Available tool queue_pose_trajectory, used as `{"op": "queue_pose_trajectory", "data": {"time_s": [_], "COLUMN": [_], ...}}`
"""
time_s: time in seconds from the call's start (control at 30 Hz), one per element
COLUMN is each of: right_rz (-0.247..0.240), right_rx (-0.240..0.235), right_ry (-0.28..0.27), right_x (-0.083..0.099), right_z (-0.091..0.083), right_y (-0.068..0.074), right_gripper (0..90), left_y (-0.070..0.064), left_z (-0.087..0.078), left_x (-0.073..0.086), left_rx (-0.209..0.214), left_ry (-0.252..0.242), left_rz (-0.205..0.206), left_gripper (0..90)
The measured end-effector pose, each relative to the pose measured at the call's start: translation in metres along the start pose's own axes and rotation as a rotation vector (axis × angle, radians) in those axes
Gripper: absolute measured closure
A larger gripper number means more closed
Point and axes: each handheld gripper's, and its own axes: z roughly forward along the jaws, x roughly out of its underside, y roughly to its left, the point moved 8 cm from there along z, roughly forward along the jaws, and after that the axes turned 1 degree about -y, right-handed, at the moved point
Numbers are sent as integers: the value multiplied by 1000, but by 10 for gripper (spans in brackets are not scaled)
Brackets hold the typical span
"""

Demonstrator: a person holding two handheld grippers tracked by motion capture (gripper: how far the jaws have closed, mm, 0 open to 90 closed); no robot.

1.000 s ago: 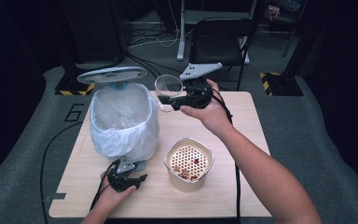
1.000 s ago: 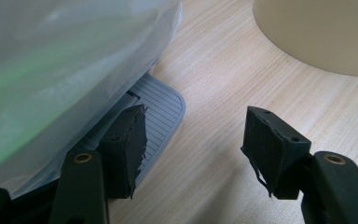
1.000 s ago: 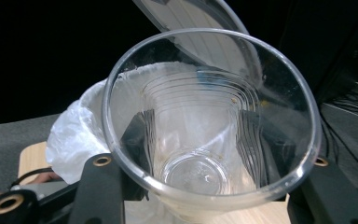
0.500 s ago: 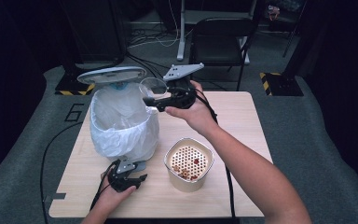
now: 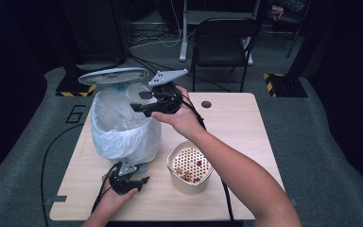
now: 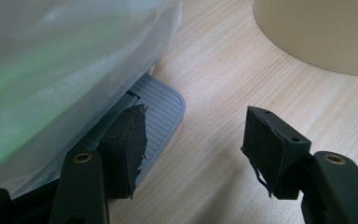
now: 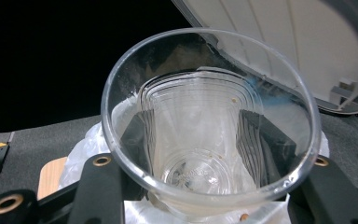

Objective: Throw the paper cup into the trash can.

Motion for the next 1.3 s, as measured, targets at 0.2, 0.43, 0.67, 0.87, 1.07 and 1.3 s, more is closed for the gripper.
{"op": "queue_pose_trajectory", "data": {"time_s": [0.2, 0.43, 0.67, 0.87, 1.07, 1.3], "right_rz": [8, 9, 22, 40, 65, 101], "right_rx": [7, 8, 24, 53, 75, 80], "right_ry": [8, 18, 27, 31, 17, 14], "right_x": [2, 5, 4, 5, 5, 8], "right_z": [15, 31, 47, 58, 63, 63], "right_y": [-1, 2, 3, 1, 1, 3], "right_gripper": [470, 468, 466, 463, 420, 196], "left_y": [0, 0, 0, 0, 0, 1], "left_z": [1, -2, -2, -2, 1, -3], "left_x": [-1, 1, 1, 1, -1, 0], "left_rx": [-3, 12, 12, 12, -6, 31], "left_ry": [-12, 24, 23, 24, -11, 20], "left_rz": [8, 24, 23, 23, 7, -26], "left_gripper": [392, 392, 392, 392, 392, 391]}}
